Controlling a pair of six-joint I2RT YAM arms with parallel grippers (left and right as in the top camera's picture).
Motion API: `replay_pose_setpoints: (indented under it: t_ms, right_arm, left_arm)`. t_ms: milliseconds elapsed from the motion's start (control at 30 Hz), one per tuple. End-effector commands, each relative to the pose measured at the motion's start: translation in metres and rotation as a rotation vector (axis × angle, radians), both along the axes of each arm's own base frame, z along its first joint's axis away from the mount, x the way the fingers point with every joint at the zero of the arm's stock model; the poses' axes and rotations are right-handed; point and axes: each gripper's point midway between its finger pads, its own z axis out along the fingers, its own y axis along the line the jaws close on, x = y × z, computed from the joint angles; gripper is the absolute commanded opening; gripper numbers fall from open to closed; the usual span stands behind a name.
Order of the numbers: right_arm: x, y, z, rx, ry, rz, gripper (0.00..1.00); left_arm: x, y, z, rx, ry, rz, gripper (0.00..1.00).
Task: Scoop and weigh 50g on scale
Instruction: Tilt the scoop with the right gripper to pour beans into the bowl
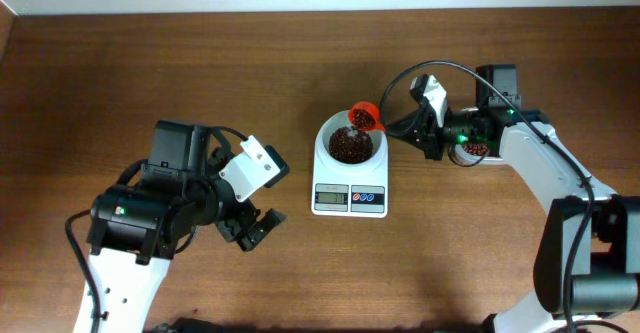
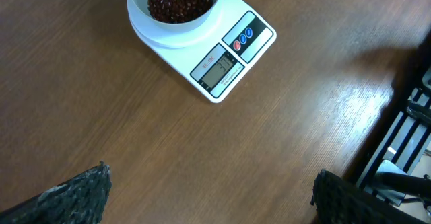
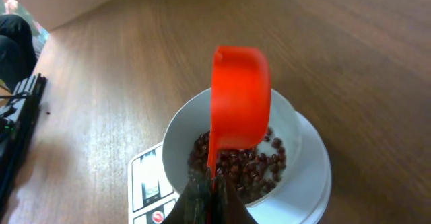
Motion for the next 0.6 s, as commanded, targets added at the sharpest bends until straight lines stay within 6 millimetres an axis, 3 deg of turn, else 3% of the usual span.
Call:
replay_pose_setpoints:
  t_ms: [0, 267, 367, 567]
  right_arm:
    - [0.002, 0.004, 0.006, -0.004, -0.091, 0.046, 0.04]
    - [0.002, 0.008, 0.006, -0.015, -0.155, 0.079, 0.04]
    - [-0.006, 0.023, 0.006, -0.011, -0.146, 0.117, 0.04]
    - [0.0, 0.023, -0.008, -0.11, -0.151, 0.088, 0.04]
  left_arm:
    - [0.003, 0.001, 0.006, 0.002, -0.026, -0.009, 0.99]
    - [0.003, 0.001, 0.006, 0.002, -0.026, -0.009, 0.99]
    - [0.003, 0.001, 0.006, 0.002, -0.026, -0.008, 0.99]
    - [0.003, 0.001, 0.006, 0.002, -0.026, -0.009, 0.99]
